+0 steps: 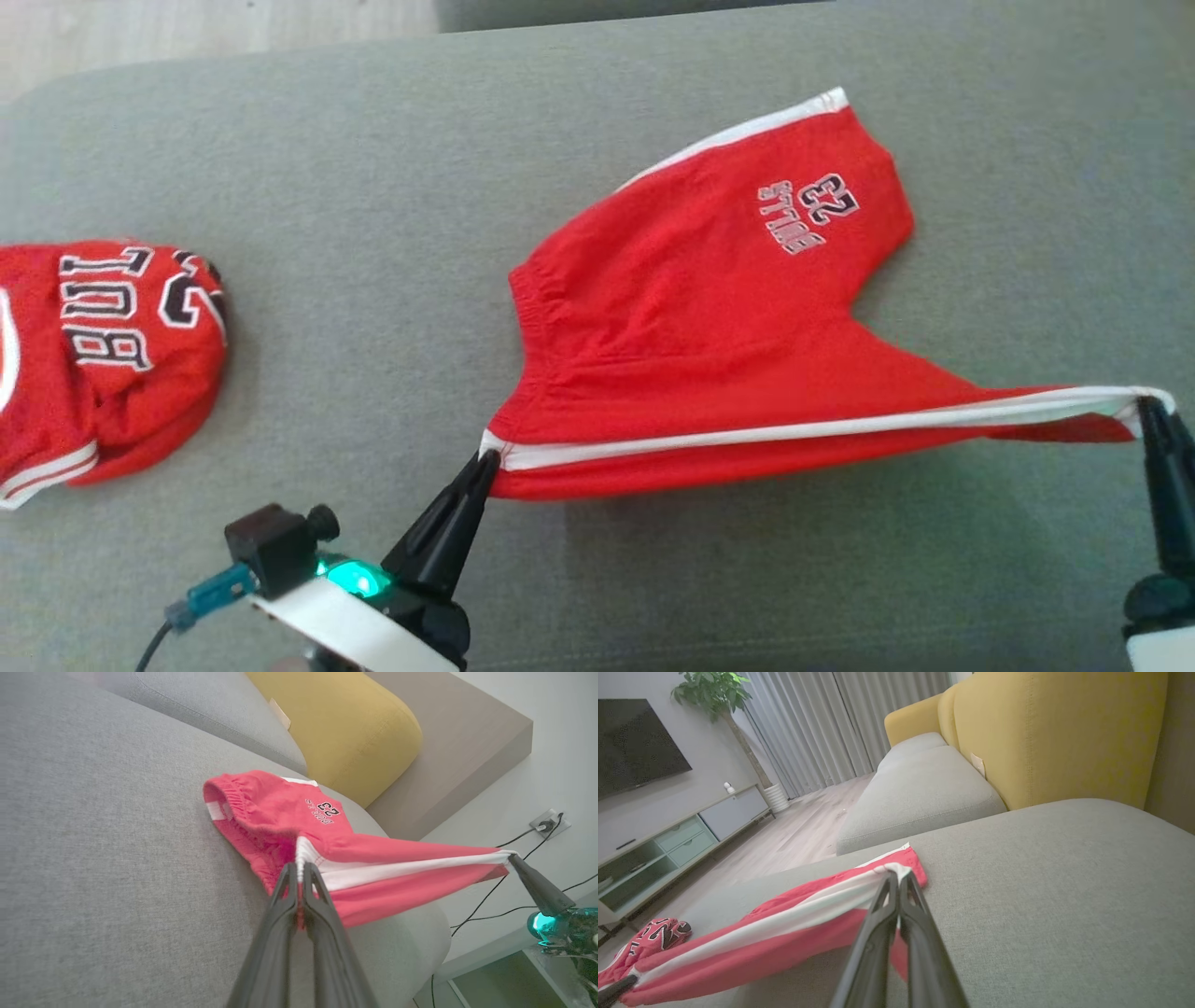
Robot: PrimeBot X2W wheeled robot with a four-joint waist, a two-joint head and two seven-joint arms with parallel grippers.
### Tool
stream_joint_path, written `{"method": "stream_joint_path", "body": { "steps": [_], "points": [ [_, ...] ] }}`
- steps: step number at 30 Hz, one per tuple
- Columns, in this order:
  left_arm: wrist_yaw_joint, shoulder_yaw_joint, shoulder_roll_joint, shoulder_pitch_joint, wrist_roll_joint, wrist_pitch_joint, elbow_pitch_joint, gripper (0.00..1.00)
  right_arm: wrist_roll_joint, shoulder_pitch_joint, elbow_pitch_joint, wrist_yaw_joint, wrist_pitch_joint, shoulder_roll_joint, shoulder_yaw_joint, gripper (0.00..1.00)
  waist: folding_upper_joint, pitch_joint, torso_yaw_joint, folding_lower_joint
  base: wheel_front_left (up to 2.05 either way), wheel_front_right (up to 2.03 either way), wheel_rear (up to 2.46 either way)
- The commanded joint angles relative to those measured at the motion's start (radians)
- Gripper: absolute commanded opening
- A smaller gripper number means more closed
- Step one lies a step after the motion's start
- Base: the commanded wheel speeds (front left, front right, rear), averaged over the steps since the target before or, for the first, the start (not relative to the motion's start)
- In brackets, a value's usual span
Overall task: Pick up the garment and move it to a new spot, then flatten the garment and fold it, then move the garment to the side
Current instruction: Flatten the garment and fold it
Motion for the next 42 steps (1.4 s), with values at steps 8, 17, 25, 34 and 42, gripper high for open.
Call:
{"method": "stream_joint_path", "body": {
  "steps": [8, 17, 25, 34, 42],
  "points": [
    [0.002, -0.004, -0.044, -0.191, -0.081, 0.016, -0.04, 0.0, -0.137, -0.198, 0.001, -0.001, 0.126, -0.018, -0.068, 0.0, -0.0001, 0.05, 0.062, 0.0, 0.0, 0.0, 0.0],
    [0.002, -0.042, -0.128, -0.42, -0.14, 0.057, 0.134, 0.0, -0.225, -0.478, 0.202, -0.001, 0.205, -0.139, 0.017, 0.0, -0.0001, 0.115, 0.099, 0.0, 0.0, 0.0, 0.0],
    [0.002, -0.092, -0.166, -0.607, -0.196, 0.055, 0.281, 0.0, -0.229, -0.725, 0.39, -0.001, 0.249, -0.261, 0.159, 0.0, -0.0001, 0.179, 0.134, 0.0, 0.0, 0.0, 0.0],
    [0.002, -0.125, -0.188, -0.76, -0.208, 0.012, 0.444, 0.0, -0.188, -0.975, 0.603, -0.001, 0.263, -0.328, 0.31, 0.0, -0.0001, 0.25, 0.163, 0.0, 0.0, 0.0, 0.0],
    [0.002, -0.161, -0.212, -0.809, -0.236, -0.001, 0.509, 0.69, -0.15, -1.09, 0.735, -0.001, 0.232, -0.322, 0.398, 0.99, -0.0001, 0.271, 0.181, 0.0, 0.0, 0.0, 0.0]
  ]
}}
